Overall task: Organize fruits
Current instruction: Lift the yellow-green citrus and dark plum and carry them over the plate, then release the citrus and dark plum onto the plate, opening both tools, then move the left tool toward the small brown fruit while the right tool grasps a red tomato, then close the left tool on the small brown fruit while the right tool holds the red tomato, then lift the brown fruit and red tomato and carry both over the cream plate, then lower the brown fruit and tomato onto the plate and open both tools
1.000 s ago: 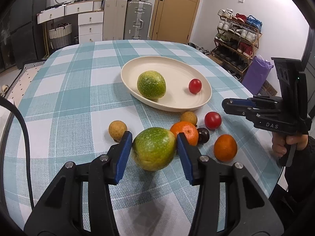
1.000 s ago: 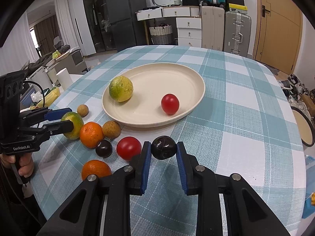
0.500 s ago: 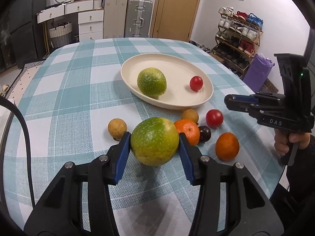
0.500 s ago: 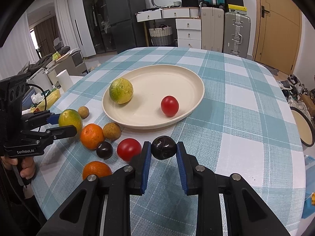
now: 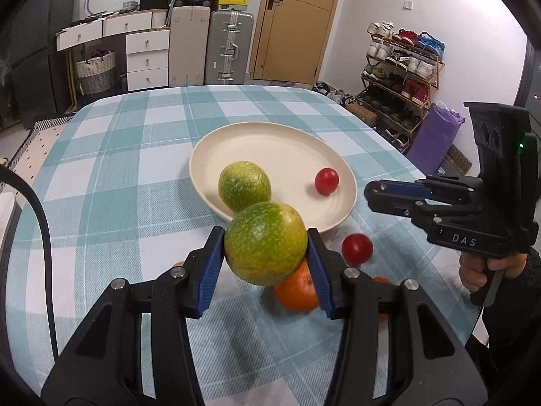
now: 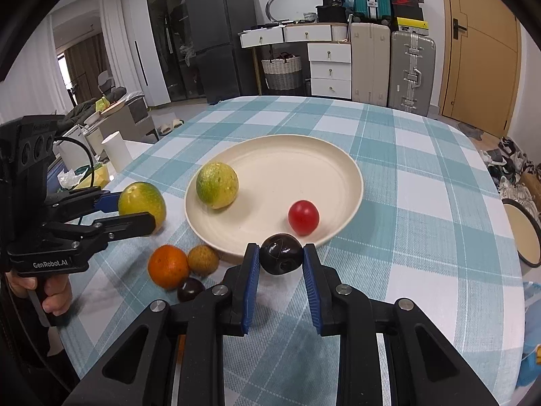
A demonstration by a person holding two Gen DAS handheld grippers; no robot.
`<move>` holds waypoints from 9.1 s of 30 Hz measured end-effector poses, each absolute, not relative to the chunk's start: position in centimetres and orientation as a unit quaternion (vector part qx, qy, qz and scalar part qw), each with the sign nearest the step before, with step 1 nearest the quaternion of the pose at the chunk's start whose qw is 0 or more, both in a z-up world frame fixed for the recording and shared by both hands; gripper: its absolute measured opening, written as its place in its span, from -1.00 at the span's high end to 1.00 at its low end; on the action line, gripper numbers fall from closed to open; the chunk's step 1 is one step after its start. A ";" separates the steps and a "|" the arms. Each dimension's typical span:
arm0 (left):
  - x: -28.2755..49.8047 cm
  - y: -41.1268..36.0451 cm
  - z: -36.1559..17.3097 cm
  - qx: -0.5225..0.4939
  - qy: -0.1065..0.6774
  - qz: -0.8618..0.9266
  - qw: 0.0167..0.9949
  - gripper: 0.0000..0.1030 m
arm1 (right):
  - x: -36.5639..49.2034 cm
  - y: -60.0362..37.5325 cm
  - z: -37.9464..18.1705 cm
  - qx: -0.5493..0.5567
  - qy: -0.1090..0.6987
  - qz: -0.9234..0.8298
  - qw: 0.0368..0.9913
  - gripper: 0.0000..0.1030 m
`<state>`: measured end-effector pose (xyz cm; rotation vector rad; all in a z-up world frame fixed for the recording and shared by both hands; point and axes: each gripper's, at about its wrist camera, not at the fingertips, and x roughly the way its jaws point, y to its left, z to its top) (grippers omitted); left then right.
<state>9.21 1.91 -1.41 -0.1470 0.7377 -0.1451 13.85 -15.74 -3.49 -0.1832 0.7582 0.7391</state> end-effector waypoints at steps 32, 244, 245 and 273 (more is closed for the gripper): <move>17.4 1.3 -4.0 -0.057 0.402 -0.078 0.910 0.12 | 18.6 -12.0 -5.5 -0.092 0.404 0.359 0.837 0.49; 18.8 -1.2 0.3 -0.044 0.358 -0.073 0.930 0.58 | 20.7 -17.0 -1.8 0.001 0.382 0.339 0.859 0.38; 19.2 -1.3 0.1 -0.043 0.358 -0.075 0.930 0.58 | 20.9 -17.0 -1.8 0.000 0.384 0.340 0.859 0.38; 24.0 -2.0 -3.0 -0.009 0.384 -0.074 0.920 0.58 | 25.4 -14.2 -4.2 -0.012 0.409 0.345 0.845 0.38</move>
